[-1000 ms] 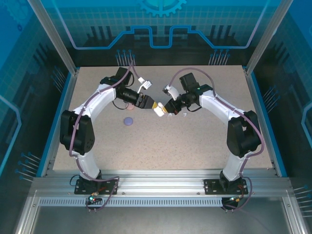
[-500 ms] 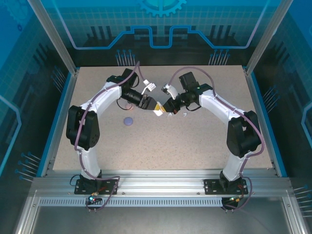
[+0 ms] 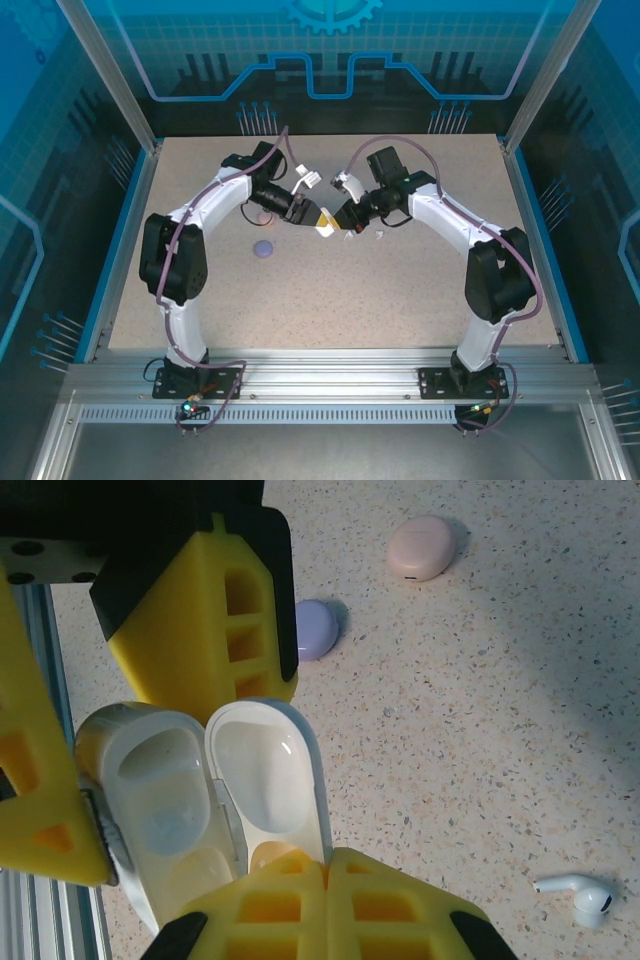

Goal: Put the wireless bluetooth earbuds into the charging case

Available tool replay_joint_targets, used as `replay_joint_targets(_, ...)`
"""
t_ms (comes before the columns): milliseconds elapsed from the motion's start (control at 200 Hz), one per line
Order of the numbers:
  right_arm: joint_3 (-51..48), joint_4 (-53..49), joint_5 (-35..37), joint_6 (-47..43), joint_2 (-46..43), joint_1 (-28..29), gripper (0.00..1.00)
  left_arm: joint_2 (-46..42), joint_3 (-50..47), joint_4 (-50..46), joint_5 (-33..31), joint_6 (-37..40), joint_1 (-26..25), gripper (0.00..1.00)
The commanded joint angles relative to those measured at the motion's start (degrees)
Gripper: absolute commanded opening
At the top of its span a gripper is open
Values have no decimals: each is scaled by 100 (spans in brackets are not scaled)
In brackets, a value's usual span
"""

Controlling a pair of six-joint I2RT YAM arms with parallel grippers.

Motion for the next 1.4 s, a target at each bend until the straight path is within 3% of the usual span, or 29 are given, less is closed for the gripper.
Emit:
replay_joint_targets(0,222,-92,-122,-44,-65,68,0,80,194,-261,271,195,-24,34)
replay_joint_targets(210,252,-109,-119,-43,-61,78,0,124,222,-330,276,250,-25,26)
replay_joint_targets(315,257,-101,-107,-40,-77,73,0,124,221,-357,271,281,-25,17)
replay_joint_targets(415,224,-7,69,109,-132,70,0,103,213,-404,283,327,-25,0)
replay_joint_targets(445,210,33,101,197,-162,50,0,90,198,-399,291,329,-25,0)
replay_joint_targets(590,93,143,236,697,-440,-150,30,-244,-144,115,222,4,7,0)
replay_joint_targets(680,-165,210,248,946,-779,-313,40,-705,-611,904,119,-470,78,0)
replay_joint_targets(960,-954,347,965,2303,-1138,-521,54,-2135,-2299,3696,-390,-1887,137,0)
replay_joint_targets(1086,-1245,676,1695,3554,-986,-414,57,-2858,-3407,5500,-1155,-2687,133,0)
replay_joint_targets(1241,-1214,427,2891,5021,-640,-93,58,-3631,-4702,7783,-2581,-3539,69,0)
replay_joint_targets(1396,-853,-194,3892,6352,-221,292,58,-4213,-5255,8615,-4369,-3194,-429,0)
